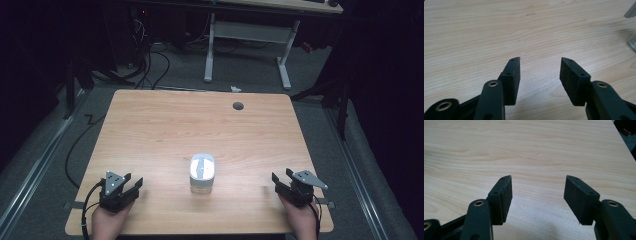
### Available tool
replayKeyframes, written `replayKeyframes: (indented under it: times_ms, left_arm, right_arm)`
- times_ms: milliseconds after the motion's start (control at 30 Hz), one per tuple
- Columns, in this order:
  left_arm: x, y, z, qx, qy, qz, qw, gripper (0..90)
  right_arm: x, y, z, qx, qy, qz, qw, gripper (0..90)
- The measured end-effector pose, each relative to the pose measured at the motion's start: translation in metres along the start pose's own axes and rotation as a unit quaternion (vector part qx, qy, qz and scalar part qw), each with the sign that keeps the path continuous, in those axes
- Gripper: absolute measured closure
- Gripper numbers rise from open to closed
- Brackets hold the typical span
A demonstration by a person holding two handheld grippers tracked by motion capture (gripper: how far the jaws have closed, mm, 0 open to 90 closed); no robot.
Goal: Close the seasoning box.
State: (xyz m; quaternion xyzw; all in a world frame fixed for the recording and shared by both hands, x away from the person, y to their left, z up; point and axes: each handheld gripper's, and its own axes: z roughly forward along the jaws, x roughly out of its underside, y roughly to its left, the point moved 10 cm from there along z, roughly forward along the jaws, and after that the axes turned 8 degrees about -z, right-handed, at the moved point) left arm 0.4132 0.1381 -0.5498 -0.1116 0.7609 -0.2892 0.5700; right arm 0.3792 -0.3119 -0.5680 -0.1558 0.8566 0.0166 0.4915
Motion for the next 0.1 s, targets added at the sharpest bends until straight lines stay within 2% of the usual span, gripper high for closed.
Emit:
replayKeyframes:
  times_ms: [100]
  left_arm:
    - [0.0017, -0.0034, -0.0026, 0.004, 0.002, 0.005, 1.0000, 51.4]
  right_arm:
    - [0.0022, 0.0012, 0.0005, 0.000, 0.000, -0.008, 1.0000, 37.9]
